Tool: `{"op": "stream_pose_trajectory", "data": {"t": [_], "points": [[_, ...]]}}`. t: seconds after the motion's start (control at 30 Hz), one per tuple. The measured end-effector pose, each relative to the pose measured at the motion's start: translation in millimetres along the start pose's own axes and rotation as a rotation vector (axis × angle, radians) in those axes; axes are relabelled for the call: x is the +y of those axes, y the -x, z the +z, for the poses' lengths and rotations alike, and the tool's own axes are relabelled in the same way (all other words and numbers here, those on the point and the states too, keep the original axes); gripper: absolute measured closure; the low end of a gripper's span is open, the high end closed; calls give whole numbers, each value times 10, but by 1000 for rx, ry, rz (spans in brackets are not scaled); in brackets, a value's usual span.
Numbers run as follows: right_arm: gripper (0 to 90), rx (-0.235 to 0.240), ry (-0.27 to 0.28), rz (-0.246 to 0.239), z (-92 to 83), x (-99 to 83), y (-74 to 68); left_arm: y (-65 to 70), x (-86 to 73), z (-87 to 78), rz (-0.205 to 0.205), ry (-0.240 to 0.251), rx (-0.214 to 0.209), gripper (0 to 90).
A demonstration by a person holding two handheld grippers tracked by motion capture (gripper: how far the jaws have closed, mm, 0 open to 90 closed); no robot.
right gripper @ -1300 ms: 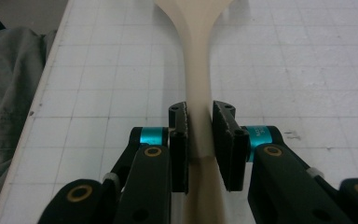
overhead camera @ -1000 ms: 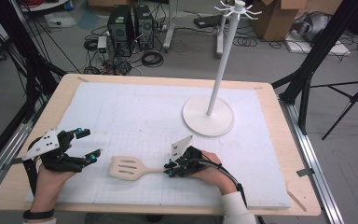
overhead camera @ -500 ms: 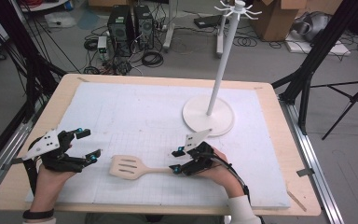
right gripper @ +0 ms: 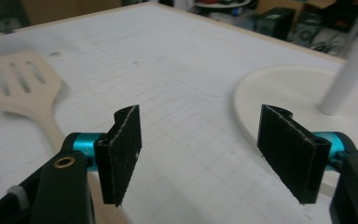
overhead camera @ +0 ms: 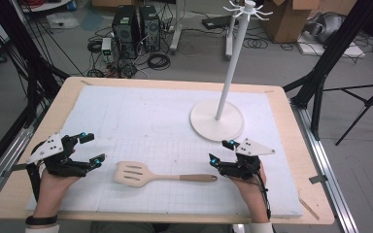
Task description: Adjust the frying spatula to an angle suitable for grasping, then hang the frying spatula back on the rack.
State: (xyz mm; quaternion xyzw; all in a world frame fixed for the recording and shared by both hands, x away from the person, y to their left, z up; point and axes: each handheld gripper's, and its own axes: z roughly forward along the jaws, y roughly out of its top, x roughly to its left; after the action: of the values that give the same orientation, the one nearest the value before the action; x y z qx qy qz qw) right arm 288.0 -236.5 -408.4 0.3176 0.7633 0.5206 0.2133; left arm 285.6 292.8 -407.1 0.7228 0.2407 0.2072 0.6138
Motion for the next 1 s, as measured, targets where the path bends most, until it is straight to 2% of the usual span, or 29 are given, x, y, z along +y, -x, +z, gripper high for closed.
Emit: {"op": "stream_pose_trajectory", "data": {"t": [0.07, 0.13, 0.2, 0.33, 0.43, 0.6, 1.0], "points": [[293, -32, 21, 18, -50, -40, 53, -10, 1, -11, 2, -3, 12, 157], [289, -51, 11, 37, -81, -57, 108, -22, 8, -39, 5, 4, 23, 157], [282, -99, 32, 55, -117, -85, 148, -31, 15, -64, 5, 13, 31, 157], [270, -151, 60, 124, -184, -130, 220, -42, 14, -82, 1, 17, 39, 156], [270, -140, 70, 150, -208, -149, 249, -30, 18, -96, 3, 18, 43, 156], [270, -146, 82, 141, -223, -144, 233, -21, 31, -112, 11, 28, 49, 157], [250, -151, 140, 157, -380, -127, 275, 20, 127, -77, 24, 70, 4, 155]]}}
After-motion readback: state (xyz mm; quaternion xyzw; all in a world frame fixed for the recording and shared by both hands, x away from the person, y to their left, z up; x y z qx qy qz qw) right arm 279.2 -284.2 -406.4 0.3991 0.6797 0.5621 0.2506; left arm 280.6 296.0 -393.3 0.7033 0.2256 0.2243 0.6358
